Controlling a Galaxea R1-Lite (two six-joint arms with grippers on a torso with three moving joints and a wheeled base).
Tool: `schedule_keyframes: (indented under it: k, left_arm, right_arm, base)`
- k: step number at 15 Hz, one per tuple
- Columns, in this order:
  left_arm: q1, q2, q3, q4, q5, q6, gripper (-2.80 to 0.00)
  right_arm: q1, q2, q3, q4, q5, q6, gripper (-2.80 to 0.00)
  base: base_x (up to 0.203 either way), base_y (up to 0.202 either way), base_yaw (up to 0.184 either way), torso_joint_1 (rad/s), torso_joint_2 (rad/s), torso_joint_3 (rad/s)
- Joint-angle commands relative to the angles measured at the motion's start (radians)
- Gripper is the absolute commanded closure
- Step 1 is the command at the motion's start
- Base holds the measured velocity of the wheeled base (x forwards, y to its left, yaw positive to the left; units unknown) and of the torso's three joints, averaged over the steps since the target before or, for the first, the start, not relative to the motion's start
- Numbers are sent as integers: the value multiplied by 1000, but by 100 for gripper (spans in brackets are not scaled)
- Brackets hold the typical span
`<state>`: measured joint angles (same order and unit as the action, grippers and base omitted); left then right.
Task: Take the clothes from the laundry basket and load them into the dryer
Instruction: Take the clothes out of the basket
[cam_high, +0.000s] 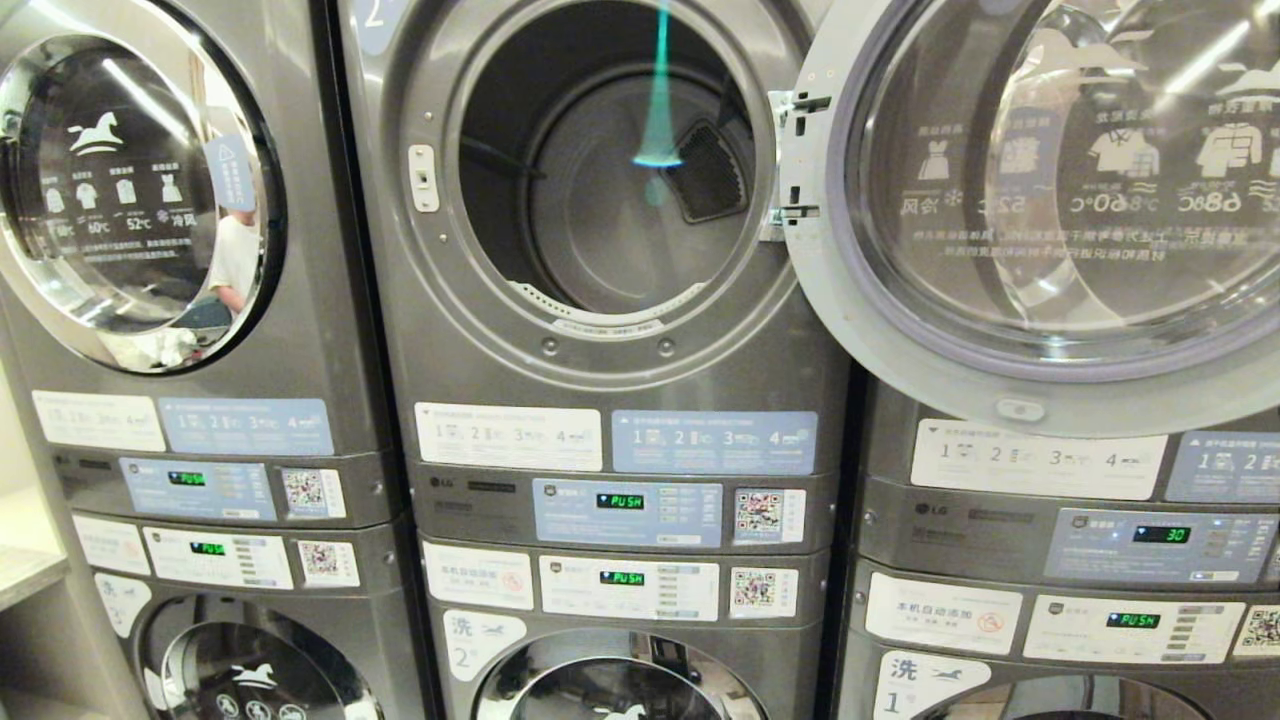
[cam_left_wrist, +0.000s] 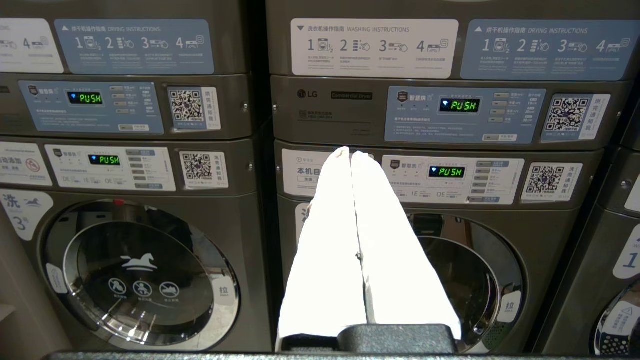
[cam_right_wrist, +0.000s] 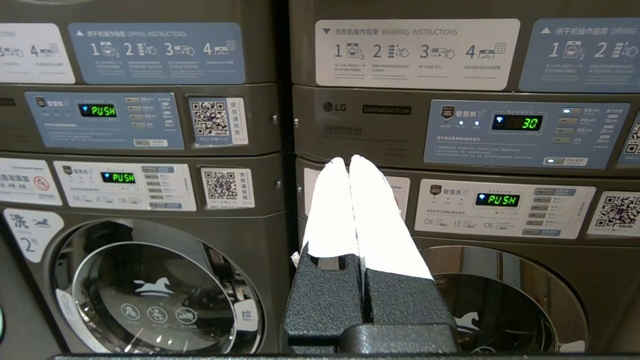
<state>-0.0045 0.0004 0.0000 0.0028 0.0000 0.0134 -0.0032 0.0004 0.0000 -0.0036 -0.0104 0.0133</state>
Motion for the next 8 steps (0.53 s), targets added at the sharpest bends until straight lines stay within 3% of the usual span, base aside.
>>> schedule_keyframes:
  k: [1, 8]
  left_arm:
    - [0, 0, 0, 0, 0, 0, 0]
    - [0, 0, 0, 0, 0, 0, 0]
  right_arm:
    - [0, -2, 0, -1, 0, 0, 0]
    - [0, -2, 0, 0, 0, 0, 0]
  base:
    - [0, 0, 0, -66, 115, 57]
    - [0, 0, 0, -58, 127, 67]
